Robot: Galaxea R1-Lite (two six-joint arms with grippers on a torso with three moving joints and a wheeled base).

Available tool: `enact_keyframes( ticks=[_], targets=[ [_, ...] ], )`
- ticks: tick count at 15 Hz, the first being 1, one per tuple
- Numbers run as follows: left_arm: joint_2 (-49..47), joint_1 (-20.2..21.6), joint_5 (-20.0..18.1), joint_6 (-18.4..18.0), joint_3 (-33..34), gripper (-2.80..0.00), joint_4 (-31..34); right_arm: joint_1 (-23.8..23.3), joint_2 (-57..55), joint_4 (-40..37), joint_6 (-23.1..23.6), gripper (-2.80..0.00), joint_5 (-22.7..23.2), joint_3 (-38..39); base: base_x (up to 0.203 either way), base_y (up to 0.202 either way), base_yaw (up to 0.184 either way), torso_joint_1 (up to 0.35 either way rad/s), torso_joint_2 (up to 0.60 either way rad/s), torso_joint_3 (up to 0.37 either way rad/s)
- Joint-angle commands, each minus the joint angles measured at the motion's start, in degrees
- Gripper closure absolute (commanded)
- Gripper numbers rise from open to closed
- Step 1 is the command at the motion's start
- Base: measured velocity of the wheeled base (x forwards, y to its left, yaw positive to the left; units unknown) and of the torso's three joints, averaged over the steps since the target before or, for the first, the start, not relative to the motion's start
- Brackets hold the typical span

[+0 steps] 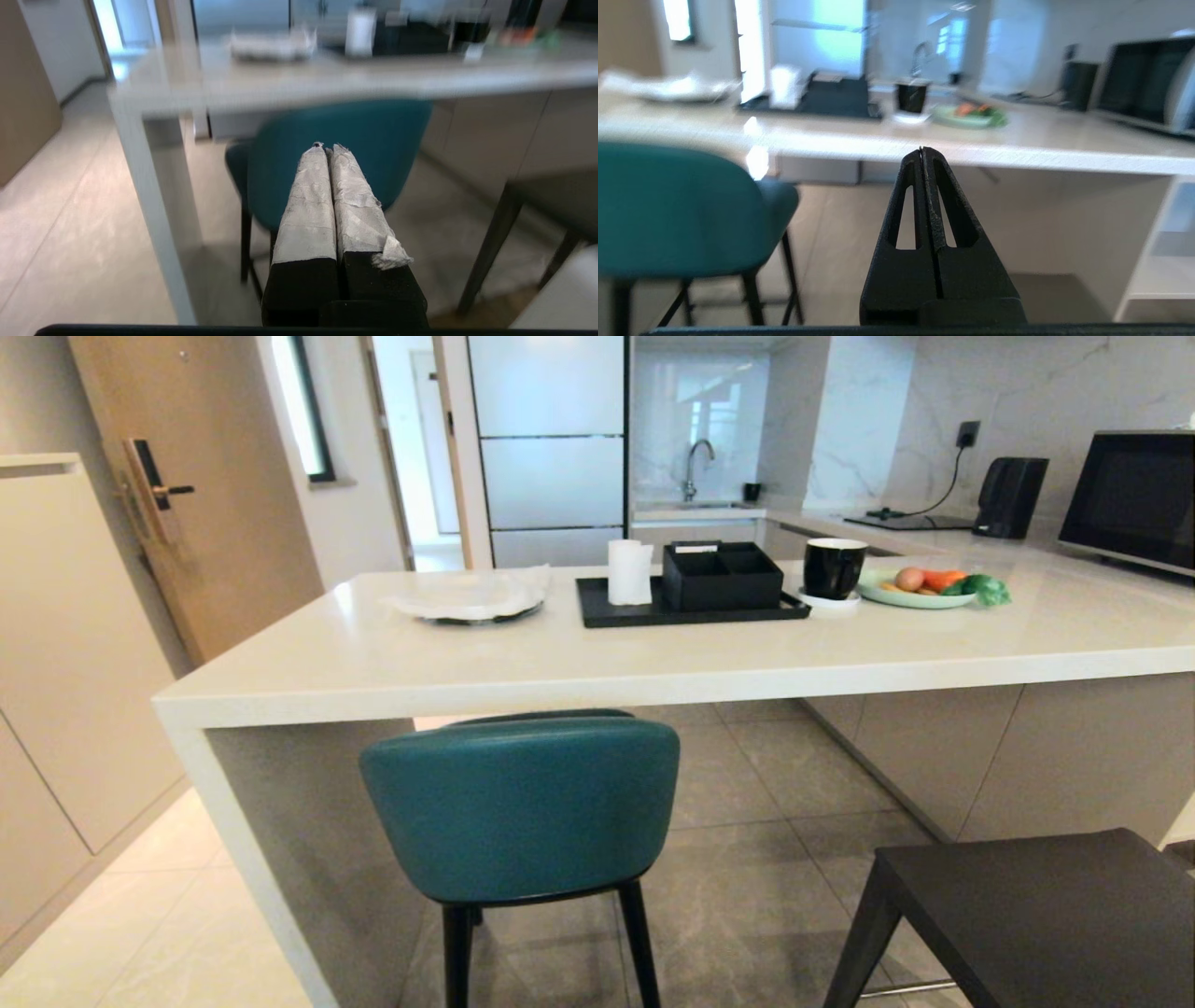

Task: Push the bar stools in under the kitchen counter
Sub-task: Push the gray chair back under the dining table

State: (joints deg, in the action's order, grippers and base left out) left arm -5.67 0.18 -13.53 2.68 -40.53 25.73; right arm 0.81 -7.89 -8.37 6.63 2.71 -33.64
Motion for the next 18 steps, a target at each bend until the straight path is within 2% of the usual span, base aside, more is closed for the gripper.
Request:
enact_keyframes(
  ticks=[1, 2, 3, 6, 8, 10, 11, 13, 15, 17, 18],
  targets=[
    [5.67, -0.17, 1.71, -1.0, 5.31, 0.0, 2.64, -0.44, 6.86, -6.03, 0.18, 0.0, 2.37, 1.69, 0.0, 0.0, 0.0, 0.0, 0.0, 0.0],
    [5.67, -0.24, 4.09, -1.02, 7.38, 0.0, 3.0, -0.56, 7.98, -10.48, 0.16, 0.0, 2.83, 3.35, 0.0, 0.0, 0.0, 0.0, 0.0, 0.0],
    [5.67, -0.25, 4.65, -1.02, 10.09, 0.0, 3.04, -0.59, 7.97, -10.81, 0.01, 0.0, 2.47, 5.7, 0.0, 0.0, 0.0, 0.0, 0.0, 0.0],
    [5.67, -0.25, 4.75, -1.0, 19.98, 0.0, -0.48, -0.63, 7.93, -5.59, 0.09, 0.0, 0.75, 15.61, 0.0, 0.0, 0.0, 0.0, 0.0, 0.0],
    [5.67, -0.2, 4.74, -1.58, 28.49, 0.0, -9.4, -0.64, 7.9, -0.08, 0.09, 0.0, 0.2, 22.18, 0.0, 0.0, 0.0, 0.0, 0.0, 0.0],
    [5.67, -0.17, 5.05, -2.72, 35.78, 0.0, -21.68, -0.64, 7.92, 3.4, 0.13, 0.0, 0.04, 26.33, 0.0, 0.0, 0.0, 0.0, 0.0, 0.0],
    [5.67, -0.18, 5.28, -2.85, 37.62, 0.0, -25.24, -0.64, 7.9, 4.51, 0.13, 0.0, -0.02, 28.19, 0.0, 0.0, 0.0, 0.0, 0.0, 0.0],
    [5.67, -0.27, 5.64, -0.93, 38.41, 0.0, -25.48, -0.64, 7.9, 8.94, 0.53, 0.0, -0.03, 33.35, 0.0, 0.0, 0.0, 0.0, 0.0, 0.0],
    [5.73, -0.18, 7.35, -0.89, 38.74, 0.0, -26.06, -0.64, 7.89, 8.43, -0.16, 0.0, 0.06, 33.64, 0.0, 0.0, 0.0, 0.0, 0.0, 0.0],
    [5.68, -0.18, 7.21, -0.59, 39.6, 0.0, -29.15, -0.55, 7.89, 7.32, -0.39, 0.0, -0.07, 33.64, 0.0, 0.0, 0.0, 0.0, 0.0, 0.0],
    [5.67, -0.18, 7.47, -0.74, 39.25, 0.0, -26.81, -0.55, 7.89, 7.32, -0.56, 0.0, -0.07, 33.64, 0.0, 0.0, 0.0, 0.0, 0.0, 0.0]
  ],
)
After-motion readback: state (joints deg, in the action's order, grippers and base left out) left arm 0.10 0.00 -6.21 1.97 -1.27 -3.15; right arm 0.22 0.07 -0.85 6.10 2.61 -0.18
